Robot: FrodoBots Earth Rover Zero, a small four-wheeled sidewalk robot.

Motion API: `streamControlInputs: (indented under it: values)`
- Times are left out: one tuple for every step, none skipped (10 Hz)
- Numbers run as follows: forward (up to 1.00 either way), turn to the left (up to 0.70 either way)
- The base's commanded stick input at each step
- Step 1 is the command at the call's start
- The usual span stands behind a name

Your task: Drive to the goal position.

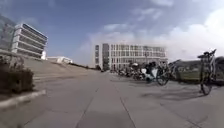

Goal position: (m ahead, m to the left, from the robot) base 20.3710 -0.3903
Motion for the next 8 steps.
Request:
streamControlInputs:
  values:
    - [0.85,0.24]
    - [0.85,0.14]
    - [0.85,0.04]
    - [0.85,0.0]
    - [0.85,0.0]
    - [0.85,0.0]
    - [0.85,0.0]
    - [0.85,0.0]
